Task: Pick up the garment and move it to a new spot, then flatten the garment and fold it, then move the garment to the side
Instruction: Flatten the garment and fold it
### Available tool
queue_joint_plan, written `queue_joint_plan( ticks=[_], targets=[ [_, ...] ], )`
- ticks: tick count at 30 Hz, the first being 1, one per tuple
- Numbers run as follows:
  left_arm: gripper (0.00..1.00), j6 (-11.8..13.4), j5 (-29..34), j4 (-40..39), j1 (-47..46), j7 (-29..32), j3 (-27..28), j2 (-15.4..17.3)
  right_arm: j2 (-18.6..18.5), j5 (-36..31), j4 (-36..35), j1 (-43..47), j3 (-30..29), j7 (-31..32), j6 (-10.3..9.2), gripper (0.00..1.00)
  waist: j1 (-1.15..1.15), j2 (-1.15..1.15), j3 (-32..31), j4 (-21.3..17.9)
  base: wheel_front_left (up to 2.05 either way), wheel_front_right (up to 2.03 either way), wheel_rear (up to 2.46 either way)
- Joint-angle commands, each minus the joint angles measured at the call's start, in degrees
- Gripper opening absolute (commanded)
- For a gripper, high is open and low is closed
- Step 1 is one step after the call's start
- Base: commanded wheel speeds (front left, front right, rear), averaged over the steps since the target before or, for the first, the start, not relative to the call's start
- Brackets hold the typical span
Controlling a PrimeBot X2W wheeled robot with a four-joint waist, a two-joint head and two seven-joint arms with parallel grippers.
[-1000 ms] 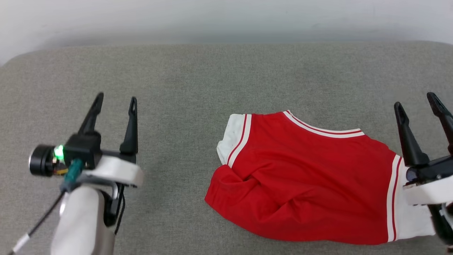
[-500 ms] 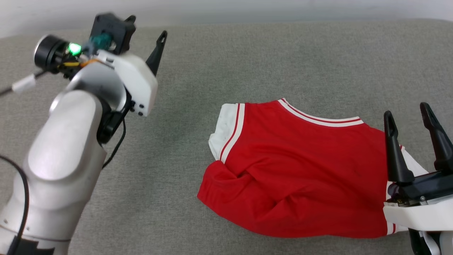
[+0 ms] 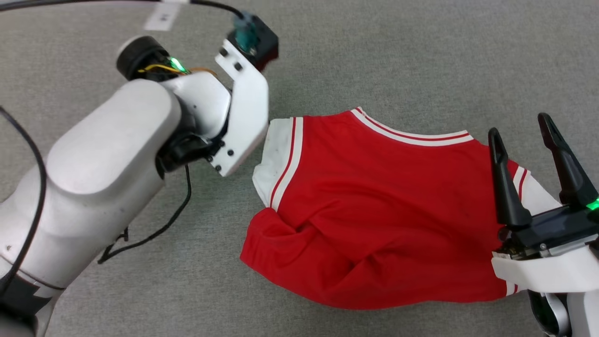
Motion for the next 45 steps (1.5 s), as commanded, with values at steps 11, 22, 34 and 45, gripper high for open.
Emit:
queue_joint_plan(
  ticks=[11, 22, 34, 45],
  targets=[
    [1.0, 0.0, -5.5, 2.9, -5.1, 3.1, -14.6, 0.8, 0.0, -0.7, 2.0, -4.7, 3.9, -0.1, -0.06, 1.0, 0.0, 0.0, 4.9, -3.7, 0.0, 0.0, 0.0],
    [0.0, 0.0, -1.8, 2.2, -3.7, -0.8, -17.9, 1.3, -0.4, -0.8, 4.2, -5.5, 4.1, -0.1, -0.06, 1.0, 0.0, 0.0, 4.1, -3.7, 0.0, 0.0, 0.0],
    [0.0, 0.0, -5.1, -3.4, -5.8, -7.8, -17.6, 12.0, -1.3, -0.6, 5.0, 0.1, 2.0, -0.1, -0.06, 1.0, 0.0, 0.0, -3.6, 2.5, 0.0, 0.0, 0.0],
    [0.0, 3.7, -10.8, 6.3, 3.4, -9.4, -17.3, 18.9, -1.8, -0.2, 5.9, -0.4, 3.2, -0.1, -0.06, 1.0, 0.0, 0.0, -2.8, 3.7, 0.0, 0.0, 0.0]
  ],
)
